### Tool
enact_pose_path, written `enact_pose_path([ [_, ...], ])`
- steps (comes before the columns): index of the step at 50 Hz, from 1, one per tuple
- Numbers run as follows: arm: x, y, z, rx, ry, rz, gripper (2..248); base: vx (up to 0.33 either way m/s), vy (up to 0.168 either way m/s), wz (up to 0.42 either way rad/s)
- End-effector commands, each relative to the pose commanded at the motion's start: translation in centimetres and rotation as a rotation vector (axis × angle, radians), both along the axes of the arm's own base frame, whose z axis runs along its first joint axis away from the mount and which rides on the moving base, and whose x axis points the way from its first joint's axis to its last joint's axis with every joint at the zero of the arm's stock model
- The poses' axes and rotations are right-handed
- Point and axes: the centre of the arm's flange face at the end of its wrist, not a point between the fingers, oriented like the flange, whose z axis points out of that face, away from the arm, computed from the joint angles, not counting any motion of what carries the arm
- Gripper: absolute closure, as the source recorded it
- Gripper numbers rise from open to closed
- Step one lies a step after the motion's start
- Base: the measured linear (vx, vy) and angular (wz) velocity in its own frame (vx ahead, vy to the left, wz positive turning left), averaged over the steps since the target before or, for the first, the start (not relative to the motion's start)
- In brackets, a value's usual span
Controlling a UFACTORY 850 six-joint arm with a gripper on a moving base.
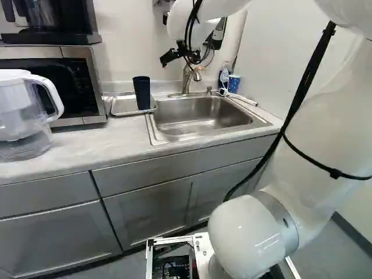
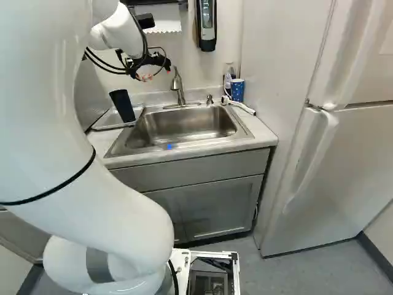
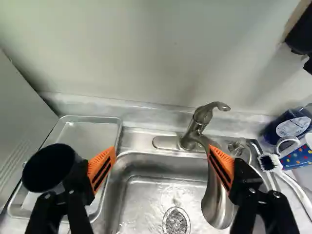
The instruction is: Rinse the cup and place it in the tray
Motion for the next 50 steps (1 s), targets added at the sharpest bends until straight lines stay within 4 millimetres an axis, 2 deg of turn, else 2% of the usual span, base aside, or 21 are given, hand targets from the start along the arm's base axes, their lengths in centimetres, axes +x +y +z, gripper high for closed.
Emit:
enact_pose_path([
  [34, -0.9, -0.3, -0.9, -0.031, 0.125, -0.011, 3, 0.000, 0.000, 0.000],
  [50, -2.1, -0.2, -1.4, -0.049, 0.191, -0.010, 3, 0.000, 0.000, 0.000],
])
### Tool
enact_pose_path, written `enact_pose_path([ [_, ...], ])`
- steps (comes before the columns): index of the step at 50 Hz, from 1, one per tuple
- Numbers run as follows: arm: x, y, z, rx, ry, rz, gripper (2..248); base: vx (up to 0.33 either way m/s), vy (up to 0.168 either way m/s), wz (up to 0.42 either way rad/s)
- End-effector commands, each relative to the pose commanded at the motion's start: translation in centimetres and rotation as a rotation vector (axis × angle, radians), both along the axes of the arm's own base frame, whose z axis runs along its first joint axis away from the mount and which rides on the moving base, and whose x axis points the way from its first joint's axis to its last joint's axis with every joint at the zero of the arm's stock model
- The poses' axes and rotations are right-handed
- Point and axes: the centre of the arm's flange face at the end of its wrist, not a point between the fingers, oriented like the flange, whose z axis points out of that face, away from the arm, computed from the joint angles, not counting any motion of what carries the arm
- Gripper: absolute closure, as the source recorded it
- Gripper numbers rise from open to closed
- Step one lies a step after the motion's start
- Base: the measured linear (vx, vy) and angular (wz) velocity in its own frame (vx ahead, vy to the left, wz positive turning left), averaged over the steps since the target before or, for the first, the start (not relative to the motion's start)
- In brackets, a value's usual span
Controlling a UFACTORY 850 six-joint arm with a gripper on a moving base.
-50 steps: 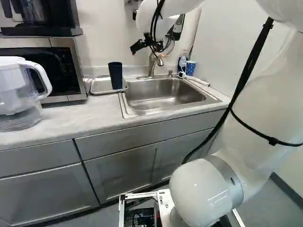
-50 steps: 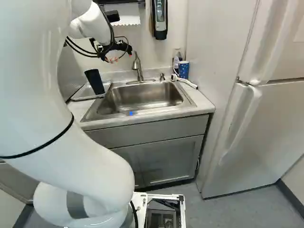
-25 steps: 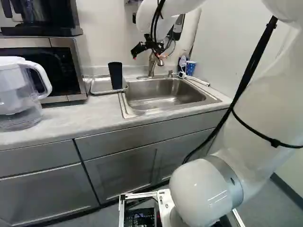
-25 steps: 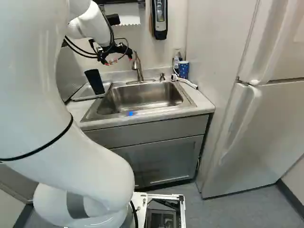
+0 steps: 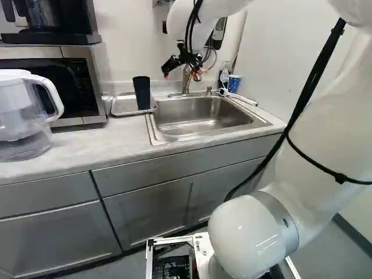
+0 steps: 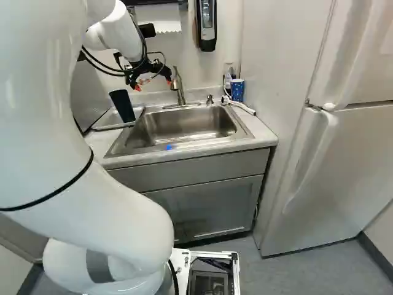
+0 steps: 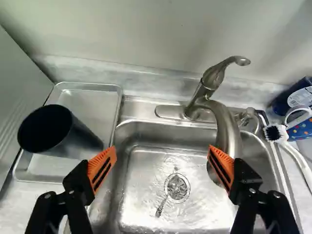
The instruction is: Rinse the cup and place it in the tray
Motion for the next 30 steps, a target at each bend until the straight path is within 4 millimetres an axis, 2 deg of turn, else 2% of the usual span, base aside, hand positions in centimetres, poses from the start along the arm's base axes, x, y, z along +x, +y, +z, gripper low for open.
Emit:
enact_pose_path([
  [19, -1.8, -0.1, -0.5, -0.021, 0.079, -0.001, 3, 0.000, 0.000, 0.000],
  [30, -3.4, -1.3, -1.0, -0.035, 0.139, -0.023, 3, 0.000, 0.000, 0.000],
])
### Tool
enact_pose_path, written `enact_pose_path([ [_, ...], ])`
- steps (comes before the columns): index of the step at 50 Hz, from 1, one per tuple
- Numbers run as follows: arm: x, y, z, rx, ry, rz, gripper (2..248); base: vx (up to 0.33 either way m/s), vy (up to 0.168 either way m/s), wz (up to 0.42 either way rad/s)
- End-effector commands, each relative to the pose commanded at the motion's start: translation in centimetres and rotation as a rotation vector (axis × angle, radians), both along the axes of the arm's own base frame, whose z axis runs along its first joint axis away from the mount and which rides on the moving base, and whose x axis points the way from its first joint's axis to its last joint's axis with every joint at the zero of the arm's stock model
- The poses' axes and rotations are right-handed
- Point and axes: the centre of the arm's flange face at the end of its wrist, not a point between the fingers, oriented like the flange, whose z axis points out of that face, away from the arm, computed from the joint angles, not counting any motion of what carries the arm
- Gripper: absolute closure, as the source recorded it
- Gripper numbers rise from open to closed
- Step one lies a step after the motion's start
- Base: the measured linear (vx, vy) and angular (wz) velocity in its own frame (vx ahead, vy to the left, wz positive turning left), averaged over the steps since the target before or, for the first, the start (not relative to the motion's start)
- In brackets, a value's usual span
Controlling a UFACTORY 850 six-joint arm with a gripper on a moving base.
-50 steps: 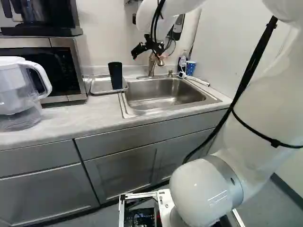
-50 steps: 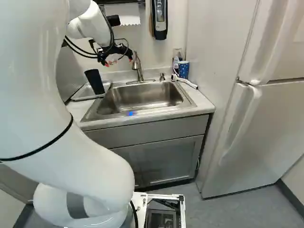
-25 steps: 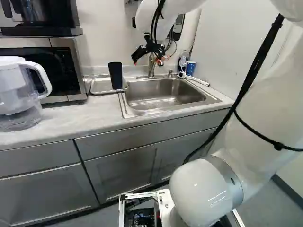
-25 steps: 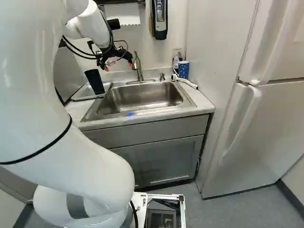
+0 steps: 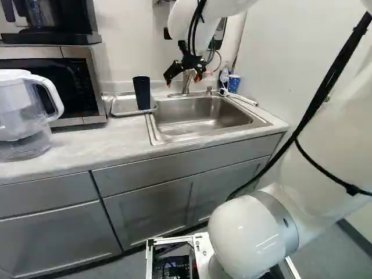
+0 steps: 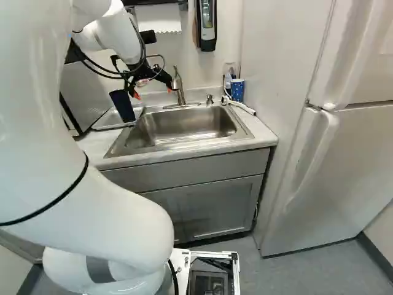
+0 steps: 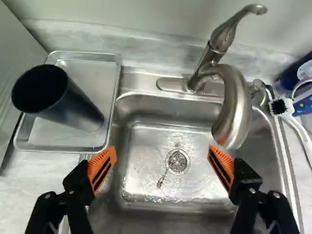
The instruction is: Rinse the cup and place it in the tray
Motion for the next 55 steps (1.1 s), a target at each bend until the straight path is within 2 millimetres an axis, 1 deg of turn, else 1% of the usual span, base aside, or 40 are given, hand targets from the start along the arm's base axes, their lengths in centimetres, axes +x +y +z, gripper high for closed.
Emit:
enact_pose_path([
  [18, -1.8, -3.2, -0.7, -0.025, 0.114, -0.072, 3, 0.000, 0.000, 0.000],
  [32, -2.1, -5.6, -0.8, -0.025, 0.131, -0.127, 3, 0.000, 0.000, 0.000],
  [55, -2.1, -5.5, -0.8, -0.025, 0.131, -0.127, 3, 0.000, 0.000, 0.000],
])
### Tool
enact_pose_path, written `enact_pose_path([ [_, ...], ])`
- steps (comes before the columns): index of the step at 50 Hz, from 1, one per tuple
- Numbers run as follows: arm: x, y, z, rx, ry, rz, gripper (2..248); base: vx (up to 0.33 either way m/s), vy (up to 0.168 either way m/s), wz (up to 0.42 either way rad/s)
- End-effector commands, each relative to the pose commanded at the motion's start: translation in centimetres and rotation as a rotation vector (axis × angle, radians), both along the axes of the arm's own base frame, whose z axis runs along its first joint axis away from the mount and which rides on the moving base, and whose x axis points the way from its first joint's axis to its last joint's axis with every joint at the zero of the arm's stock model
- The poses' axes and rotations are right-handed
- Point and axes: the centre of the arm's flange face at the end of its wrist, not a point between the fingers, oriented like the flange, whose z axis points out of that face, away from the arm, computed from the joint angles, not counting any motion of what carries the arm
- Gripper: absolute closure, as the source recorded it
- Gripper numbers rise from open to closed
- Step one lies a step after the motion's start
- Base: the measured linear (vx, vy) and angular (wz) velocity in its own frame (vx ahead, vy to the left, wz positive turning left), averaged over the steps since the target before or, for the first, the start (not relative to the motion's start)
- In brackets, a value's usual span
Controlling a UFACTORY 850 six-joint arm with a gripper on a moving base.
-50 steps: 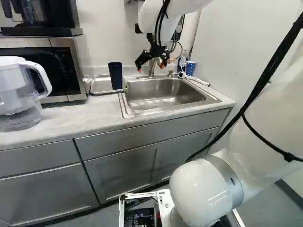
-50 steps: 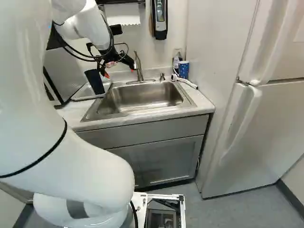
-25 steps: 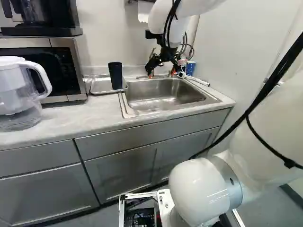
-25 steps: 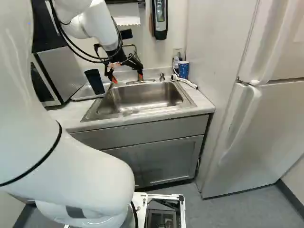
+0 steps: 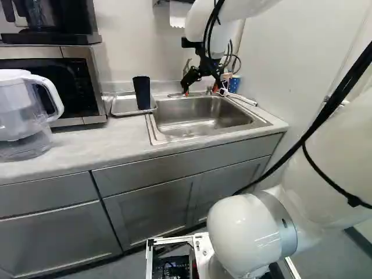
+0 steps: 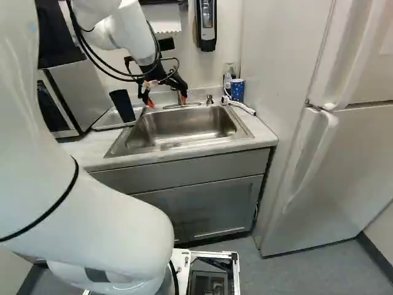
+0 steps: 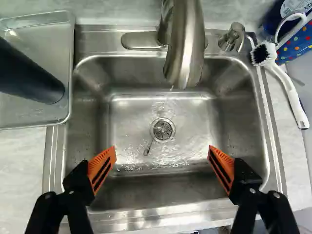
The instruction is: Rinse the cup and place it in the tray
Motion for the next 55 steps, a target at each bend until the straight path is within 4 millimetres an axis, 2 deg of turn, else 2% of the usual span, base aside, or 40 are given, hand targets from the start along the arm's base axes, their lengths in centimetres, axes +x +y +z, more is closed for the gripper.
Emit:
enact_pose_path([
  [9, -0.1, 0.0, 0.3, 0.001, -0.006, 0.000, 3, 0.000, 0.000, 0.000],
  [25, -0.9, -0.1, 2.2, 0.006, -0.057, 0.001, 3, 0.000, 0.000, 0.000],
  [49, -0.6, 0.1, 6.3, 0.046, -0.331, 0.017, 3, 0.000, 0.000, 0.000],
  [55, -0.3, 0.2, 6.7, 0.060, -0.392, 0.020, 3, 0.000, 0.000, 0.000],
])
